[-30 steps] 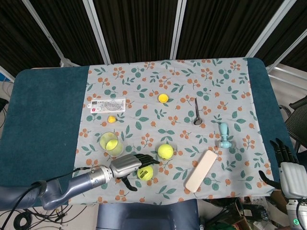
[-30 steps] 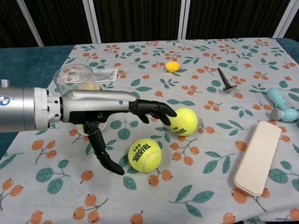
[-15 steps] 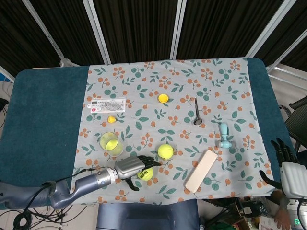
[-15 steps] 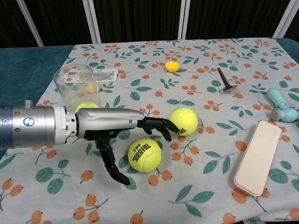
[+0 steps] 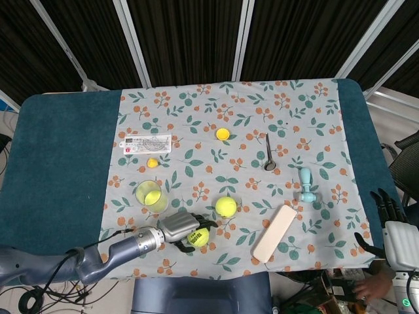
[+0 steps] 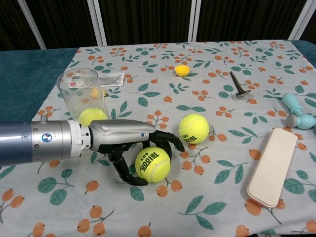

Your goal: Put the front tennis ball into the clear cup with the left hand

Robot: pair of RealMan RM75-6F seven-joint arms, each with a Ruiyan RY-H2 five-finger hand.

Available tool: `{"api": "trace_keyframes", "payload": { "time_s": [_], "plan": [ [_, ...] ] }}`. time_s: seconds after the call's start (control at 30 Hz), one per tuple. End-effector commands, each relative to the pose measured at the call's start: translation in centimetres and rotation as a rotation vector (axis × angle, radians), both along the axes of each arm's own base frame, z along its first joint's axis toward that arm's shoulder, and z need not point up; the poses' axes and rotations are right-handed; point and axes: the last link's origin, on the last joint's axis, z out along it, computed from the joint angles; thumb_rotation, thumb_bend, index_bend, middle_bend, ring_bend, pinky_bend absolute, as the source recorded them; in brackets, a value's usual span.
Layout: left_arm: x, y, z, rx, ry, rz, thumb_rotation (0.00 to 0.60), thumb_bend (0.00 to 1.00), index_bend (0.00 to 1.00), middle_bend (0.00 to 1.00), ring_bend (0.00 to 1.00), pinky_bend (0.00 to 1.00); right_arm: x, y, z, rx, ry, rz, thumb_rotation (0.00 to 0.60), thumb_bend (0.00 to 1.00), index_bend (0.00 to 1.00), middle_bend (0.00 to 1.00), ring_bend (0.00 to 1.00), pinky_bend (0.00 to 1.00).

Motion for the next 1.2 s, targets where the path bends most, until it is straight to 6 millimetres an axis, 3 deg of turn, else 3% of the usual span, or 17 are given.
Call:
{"api": "trace_keyframes", "payload": {
  "time_s": [0.03,0.33,0.77,1.2],
  "plan": [
    [-0.1,0.2,-0.1,0.019,0.003,-0.005,0.6,0.42,0.27,0.43,0.36,0.58,0.0,0.0,0.0,0.002,-0.002,-0.002,0.6,0.17,0.0,0.0,0.07,0.24],
    [0.7,0.9,1.0,0.063,-0.087,0.056,0.6,0.43,0.33,0.47,0.4,0.61,0.0,0.0,0.0,0.002,-0.003,-0.002,0.6,0.17,0.0,0.0,0.07,0.24],
    [2.9,1.7,5.6,0.02,-0.339,0.216,0.6,0.43,0.35,0.48,0.4,0.6,0.0,0.0,-0.1,0.006,0.0,-0.003,0.6,0.17,0.0,0.0,0.07,0.24],
    [5.4,2.8,10.4,0.06,-0.487,0.208,0.6,0.43,0.36,0.48,0.4,0.6,0.0,0.0,-0.1,0.005,0.005,-0.006,0.6,0.17,0.0,0.0,0.07,0.24]
  ]
}}
